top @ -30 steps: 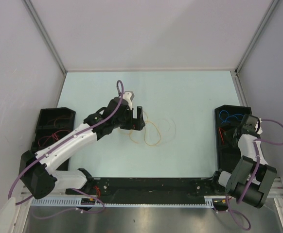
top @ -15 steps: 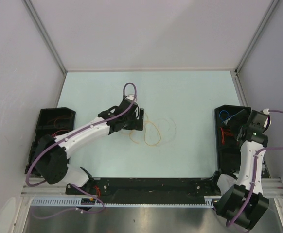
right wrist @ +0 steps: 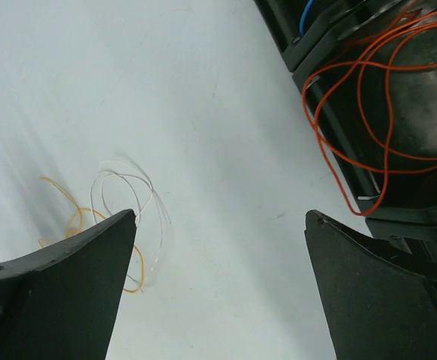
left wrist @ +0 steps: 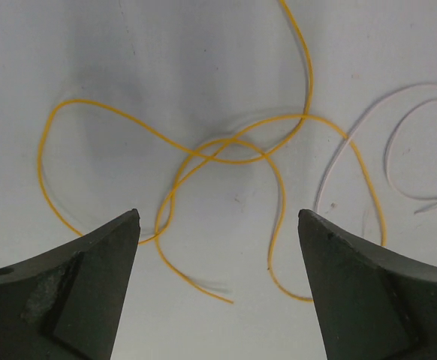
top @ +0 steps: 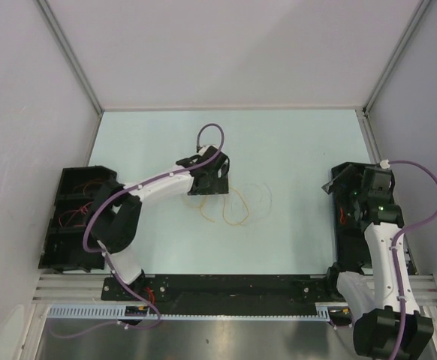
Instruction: Untangle the cables
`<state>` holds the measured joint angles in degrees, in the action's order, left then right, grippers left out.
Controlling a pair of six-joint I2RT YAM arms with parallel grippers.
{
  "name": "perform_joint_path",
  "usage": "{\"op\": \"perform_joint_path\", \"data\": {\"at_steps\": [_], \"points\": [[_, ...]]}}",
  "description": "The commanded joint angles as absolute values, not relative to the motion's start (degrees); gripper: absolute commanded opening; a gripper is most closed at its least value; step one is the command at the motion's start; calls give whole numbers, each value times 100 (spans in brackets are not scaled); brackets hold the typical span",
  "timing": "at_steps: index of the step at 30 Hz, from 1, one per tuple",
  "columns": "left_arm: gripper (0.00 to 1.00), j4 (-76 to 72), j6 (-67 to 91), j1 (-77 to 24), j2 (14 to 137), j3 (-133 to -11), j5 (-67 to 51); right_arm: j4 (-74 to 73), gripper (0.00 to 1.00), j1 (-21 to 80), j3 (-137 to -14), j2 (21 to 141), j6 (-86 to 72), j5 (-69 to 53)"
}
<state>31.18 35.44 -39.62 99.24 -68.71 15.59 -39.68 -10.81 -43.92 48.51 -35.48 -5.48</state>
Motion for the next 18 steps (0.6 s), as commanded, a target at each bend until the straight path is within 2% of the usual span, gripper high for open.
{"op": "perform_joint_path", "data": {"at_steps": [1,7,12,18], "points": [[91,3306,4963,-3806,9872,-7007,1469,-3885,99,-669,-4614,4851,-3762,-115],[84,1250,7784,-3814,8755,-4960,818,-3771,99,-580,-4614,4896,-3604,-88],[87,1960,8218,-3788,9579,-5878,686,-3797,99,-589,-4614,4852,-3455,-202],[86,2047,8885,-3779,10028,-6108,747,-3832,99,-580,-4597,4659,-3314,-377]]}}
